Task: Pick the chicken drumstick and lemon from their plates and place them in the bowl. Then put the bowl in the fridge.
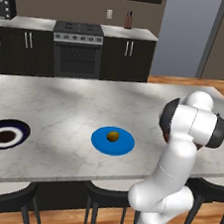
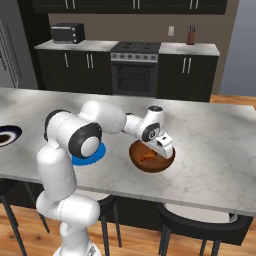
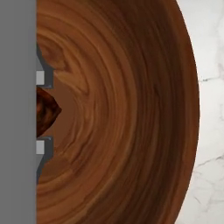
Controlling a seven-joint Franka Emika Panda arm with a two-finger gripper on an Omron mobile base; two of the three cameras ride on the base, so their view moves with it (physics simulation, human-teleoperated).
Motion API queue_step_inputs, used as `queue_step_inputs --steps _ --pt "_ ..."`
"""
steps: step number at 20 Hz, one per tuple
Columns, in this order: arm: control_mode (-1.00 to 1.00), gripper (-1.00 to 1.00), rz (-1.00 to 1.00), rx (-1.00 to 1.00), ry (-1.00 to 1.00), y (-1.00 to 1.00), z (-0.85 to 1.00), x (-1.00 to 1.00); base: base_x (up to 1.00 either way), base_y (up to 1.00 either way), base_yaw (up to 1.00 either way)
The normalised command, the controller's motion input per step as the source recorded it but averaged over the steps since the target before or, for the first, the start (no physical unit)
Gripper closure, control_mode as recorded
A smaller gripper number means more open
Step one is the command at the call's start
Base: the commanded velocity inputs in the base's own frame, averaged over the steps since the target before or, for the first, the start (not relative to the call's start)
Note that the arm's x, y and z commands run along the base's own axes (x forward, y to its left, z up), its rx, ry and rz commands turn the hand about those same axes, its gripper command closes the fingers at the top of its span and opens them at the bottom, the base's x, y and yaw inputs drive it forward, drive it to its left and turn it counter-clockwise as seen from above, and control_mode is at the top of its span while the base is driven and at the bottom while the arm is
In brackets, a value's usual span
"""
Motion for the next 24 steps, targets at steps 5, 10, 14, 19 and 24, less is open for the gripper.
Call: queue_step_inputs --steps 5,10,14,19,24 --pt "-1.0 1.0 0.0 0.0 0.26 -0.1 -0.07 0.26 0.0 0.0 0.0" --pt "-1.0 1.0 0.0 0.01 0.23 -0.03 -0.12 0.07 0.0 0.0 0.0" --pt "-1.0 -1.0 0.0 0.05 0.04 0.0 -0.07 -0.15 0.0 0.0 0.0" --pt "-1.0 -1.0 0.0 0.07 -0.01 0.0 -0.03 -0.38 0.0 0.0 0.0" --pt "-1.0 -1.0 0.0 0.07 -0.07 0.0 0.0 -0.38 0.0 0.0 0.0"
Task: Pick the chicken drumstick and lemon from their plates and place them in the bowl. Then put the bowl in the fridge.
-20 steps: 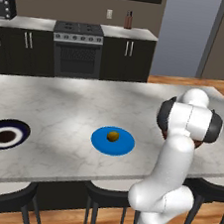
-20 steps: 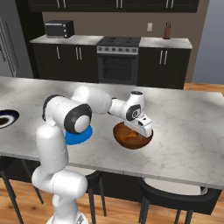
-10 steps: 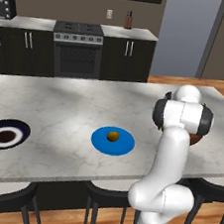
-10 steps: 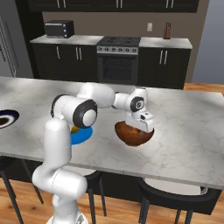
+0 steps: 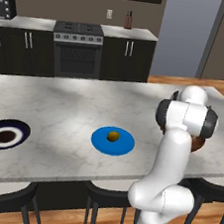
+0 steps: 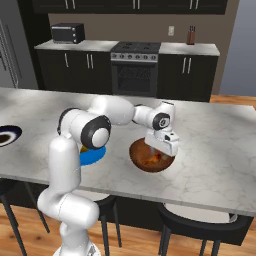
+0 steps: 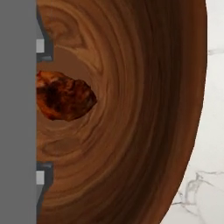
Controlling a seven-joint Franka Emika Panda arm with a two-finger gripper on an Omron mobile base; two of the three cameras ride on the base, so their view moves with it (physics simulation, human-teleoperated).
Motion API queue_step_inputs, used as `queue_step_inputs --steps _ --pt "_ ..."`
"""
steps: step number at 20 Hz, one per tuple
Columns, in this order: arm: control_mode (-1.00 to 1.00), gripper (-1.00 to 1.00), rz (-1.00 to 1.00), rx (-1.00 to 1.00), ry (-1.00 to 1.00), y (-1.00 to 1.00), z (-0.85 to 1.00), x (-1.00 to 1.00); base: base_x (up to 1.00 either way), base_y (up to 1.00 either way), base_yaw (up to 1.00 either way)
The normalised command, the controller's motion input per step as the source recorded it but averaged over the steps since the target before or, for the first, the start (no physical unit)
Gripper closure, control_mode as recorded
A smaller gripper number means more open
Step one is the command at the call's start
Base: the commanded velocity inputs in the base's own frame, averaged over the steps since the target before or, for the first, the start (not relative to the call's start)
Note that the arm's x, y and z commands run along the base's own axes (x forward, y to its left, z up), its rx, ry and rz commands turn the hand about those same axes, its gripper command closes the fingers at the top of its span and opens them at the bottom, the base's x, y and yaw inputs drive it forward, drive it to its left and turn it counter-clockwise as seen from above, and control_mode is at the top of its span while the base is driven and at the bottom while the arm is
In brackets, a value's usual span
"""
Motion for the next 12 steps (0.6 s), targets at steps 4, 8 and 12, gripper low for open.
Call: queue_step_inputs --steps 4,8,12 --pt "-1.0 -1.0 0.0 0.0 -0.11 0.15 0.14 -0.07 0.0 0.0 0.0" --pt "-1.0 -1.0 0.0 0.0 -0.1 0.24 0.41 -0.01 0.0 0.0 0.0" --pt "-1.0 -1.0 0.0 -0.03 -0.16 0.32 0.46 -0.25 0.0 0.0 0.0"
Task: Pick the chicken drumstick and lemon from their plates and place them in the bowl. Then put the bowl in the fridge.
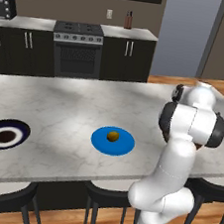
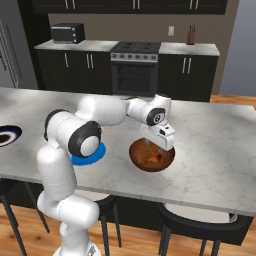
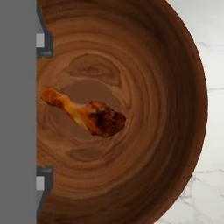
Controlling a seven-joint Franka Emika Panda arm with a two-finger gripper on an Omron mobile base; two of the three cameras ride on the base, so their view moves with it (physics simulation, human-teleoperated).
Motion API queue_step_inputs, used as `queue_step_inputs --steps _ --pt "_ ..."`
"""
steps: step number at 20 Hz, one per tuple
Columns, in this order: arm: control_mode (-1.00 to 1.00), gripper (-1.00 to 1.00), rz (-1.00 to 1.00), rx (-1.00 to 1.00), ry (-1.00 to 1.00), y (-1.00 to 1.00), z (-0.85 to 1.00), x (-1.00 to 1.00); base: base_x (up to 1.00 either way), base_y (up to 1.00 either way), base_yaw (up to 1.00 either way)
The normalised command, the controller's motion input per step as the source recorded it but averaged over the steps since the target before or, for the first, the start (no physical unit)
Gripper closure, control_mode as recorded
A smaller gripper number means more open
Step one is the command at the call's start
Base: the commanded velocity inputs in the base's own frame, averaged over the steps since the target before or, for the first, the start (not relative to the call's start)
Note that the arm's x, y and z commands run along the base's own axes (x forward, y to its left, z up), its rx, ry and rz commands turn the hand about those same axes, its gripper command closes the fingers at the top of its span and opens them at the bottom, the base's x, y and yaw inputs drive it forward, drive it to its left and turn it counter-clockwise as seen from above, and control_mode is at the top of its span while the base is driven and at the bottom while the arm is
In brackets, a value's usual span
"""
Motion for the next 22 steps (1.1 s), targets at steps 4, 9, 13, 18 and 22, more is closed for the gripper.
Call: queue_step_inputs --steps 4,9,13,18,22 --pt "-1.0 -1.0 0.02 -0.11 -0.26 0.49 0.3 -0.41 0.0 0.0 0.0" --pt "-1.0 -1.0 0.08 -0.15 -0.31 0.57 0.25 -0.39 0.0 0.0 0.0" --pt "-1.0 -1.0 0.1 -0.21 -0.29 0.7 0.24 -0.28 0.0 0.0 0.0" --pt "-1.0 -1.0 0.11 -0.15 -0.19 0.73 0.19 -0.14 0.0 0.0 0.0" --pt "-1.0 -1.0 0.07 -0.07 -0.1 0.75 0.14 -0.04 0.0 0.0 0.0"
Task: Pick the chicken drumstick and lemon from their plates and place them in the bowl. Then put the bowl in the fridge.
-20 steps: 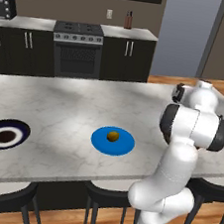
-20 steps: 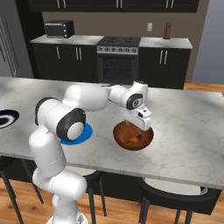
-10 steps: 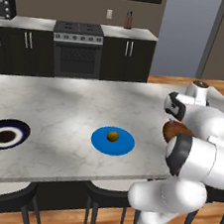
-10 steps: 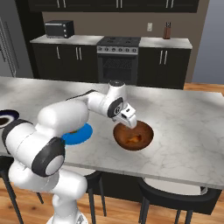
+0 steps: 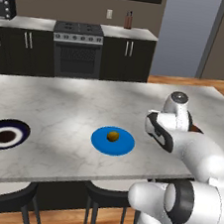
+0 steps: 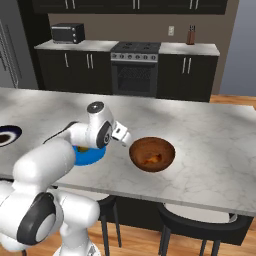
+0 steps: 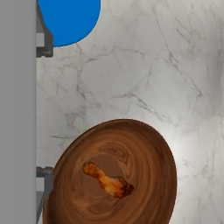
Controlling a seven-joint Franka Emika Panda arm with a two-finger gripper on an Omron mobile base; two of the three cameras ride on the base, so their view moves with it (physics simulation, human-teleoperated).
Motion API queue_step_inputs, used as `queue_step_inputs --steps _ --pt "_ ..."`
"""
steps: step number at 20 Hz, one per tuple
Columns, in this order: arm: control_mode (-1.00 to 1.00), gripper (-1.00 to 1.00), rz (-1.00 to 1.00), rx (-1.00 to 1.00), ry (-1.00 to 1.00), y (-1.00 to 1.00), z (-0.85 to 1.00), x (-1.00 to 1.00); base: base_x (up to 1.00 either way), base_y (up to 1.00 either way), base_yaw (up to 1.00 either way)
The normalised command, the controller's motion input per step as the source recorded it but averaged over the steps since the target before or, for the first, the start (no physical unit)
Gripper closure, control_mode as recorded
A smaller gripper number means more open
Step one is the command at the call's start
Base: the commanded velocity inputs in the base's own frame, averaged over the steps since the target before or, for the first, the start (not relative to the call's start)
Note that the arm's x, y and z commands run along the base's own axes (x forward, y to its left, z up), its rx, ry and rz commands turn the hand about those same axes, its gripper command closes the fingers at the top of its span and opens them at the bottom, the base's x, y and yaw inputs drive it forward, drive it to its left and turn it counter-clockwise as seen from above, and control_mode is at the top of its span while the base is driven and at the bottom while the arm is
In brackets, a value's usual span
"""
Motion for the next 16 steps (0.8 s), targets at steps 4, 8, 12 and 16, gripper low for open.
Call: queue_step_inputs --steps 4,8,12,16 --pt "-1.0 -1.0 0.06 0.0 0.0 0.69 0.13 0.02 0.0 0.0 0.0" --pt "-1.0 -1.0 0.03 0.0 0.0 0.58 0.1 0.09 0.0 0.0 0.0" --pt "-1.0 -1.0 0.0 0.07 0.02 0.51 0.15 0.08 0.0 0.0 0.0" --pt "-1.0 -1.0 0.0 0.14 0.13 0.46 0.14 0.01 0.0 0.0 0.0"
